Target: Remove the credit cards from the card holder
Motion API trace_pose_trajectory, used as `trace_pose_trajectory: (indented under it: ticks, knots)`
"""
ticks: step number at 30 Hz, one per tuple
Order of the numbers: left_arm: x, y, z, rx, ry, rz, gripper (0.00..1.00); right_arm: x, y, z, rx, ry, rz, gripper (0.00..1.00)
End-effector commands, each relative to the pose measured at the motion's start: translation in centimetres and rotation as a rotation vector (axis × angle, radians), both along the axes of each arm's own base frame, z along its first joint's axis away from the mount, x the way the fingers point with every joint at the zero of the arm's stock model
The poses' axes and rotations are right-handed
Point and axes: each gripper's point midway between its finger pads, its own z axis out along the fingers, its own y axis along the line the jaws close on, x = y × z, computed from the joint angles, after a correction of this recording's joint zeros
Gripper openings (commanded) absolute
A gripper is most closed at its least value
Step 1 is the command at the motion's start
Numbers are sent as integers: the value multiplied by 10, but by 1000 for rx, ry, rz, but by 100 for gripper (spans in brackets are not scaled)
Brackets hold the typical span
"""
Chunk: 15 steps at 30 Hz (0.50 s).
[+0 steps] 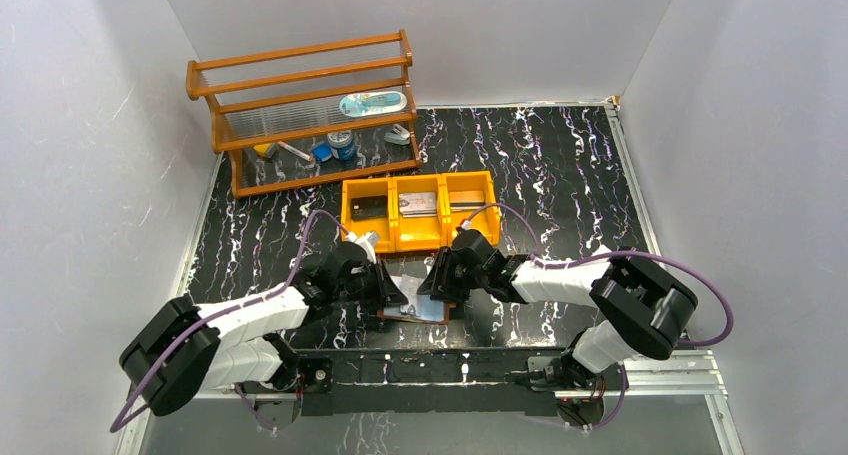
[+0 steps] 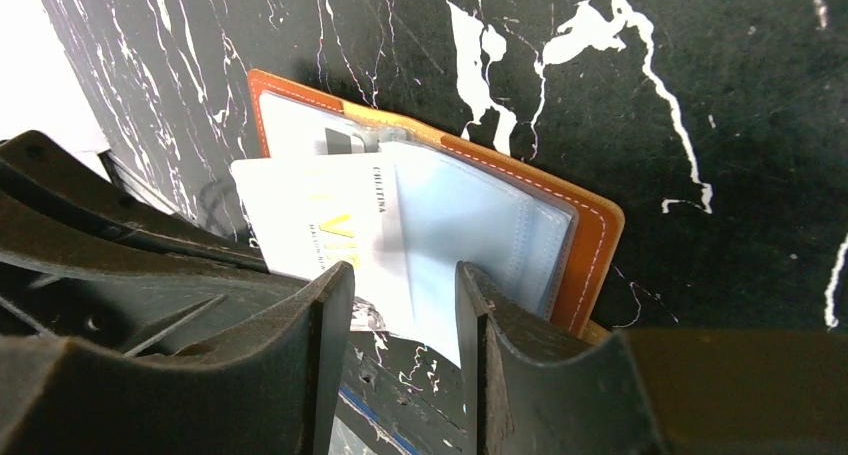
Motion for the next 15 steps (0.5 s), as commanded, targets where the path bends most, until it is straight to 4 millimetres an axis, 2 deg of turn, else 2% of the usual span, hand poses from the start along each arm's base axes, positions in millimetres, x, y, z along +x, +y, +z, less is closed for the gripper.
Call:
trace_pose_trajectory:
  ticks: [1,5,10,15]
  knots:
    - [9,15,6,95,-62,28,0,-9,-38,-38,-196,30,-27,52]
    - [9,20,8,110,-77,30,0,1,-31,-27,-191,-18,-1,52]
    - [11,16,22,71,-104,32,0,18,-14,7,-174,-109,72,54]
    - [16,21,37,89,-140,52,0,21,8,41,-52,-164,115,55]
